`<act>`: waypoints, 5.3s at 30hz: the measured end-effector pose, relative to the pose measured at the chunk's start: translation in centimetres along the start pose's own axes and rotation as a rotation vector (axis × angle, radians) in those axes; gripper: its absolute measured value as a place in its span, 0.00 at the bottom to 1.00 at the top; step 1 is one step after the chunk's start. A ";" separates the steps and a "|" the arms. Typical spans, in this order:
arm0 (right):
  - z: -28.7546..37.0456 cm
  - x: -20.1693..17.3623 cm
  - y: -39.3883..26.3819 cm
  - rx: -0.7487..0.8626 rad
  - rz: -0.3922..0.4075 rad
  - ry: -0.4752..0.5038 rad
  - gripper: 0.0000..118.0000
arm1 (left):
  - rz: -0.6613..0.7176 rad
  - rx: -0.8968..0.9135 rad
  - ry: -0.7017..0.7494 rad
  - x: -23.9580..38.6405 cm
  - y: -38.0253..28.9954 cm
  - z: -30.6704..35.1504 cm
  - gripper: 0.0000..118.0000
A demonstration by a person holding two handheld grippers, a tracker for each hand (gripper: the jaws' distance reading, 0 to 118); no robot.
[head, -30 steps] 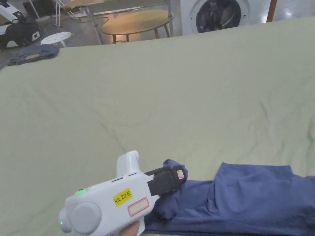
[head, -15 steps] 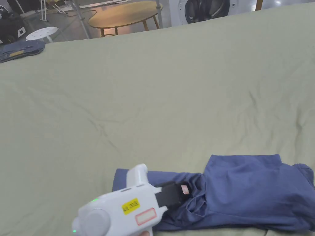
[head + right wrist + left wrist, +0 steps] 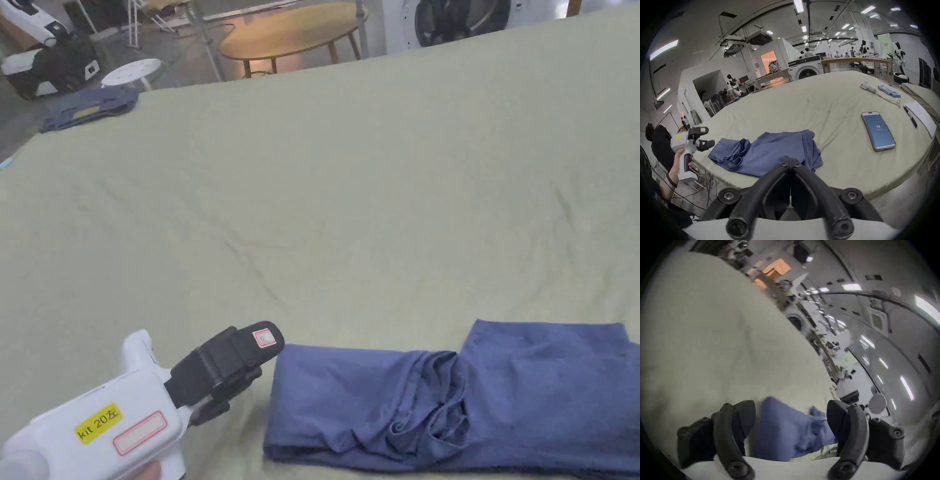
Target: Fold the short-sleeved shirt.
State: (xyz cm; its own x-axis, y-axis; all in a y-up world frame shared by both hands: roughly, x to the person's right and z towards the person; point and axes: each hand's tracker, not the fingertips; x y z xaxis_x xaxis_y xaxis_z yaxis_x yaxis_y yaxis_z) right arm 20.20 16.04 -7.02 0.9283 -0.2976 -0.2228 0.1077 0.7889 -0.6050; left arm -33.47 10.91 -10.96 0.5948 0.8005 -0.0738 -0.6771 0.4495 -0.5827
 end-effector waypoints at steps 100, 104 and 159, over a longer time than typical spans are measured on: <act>-8.2 1.7 1.1 -0.207 -0.120 0.127 0.00 | -0.014 0.240 0.590 -8.0 18.8 13.1 0.89; -7.1 1.6 3.2 -0.191 0.002 0.073 0.00 | -0.203 0.310 0.634 -4.0 21.7 16.3 0.89; -4.0 -10.2 8.2 0.433 0.197 -0.127 0.91 | -0.816 0.500 0.289 20.8 -5.5 1.1 0.80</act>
State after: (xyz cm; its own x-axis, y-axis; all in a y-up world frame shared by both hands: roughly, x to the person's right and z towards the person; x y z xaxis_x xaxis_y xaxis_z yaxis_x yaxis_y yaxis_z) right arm 10.18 23.44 -12.74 0.9792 -0.0733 -0.1894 0.0385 0.9827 -0.1811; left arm -17.88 25.54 -8.39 0.9965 0.0750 -0.0359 -0.0793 0.9870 -0.1399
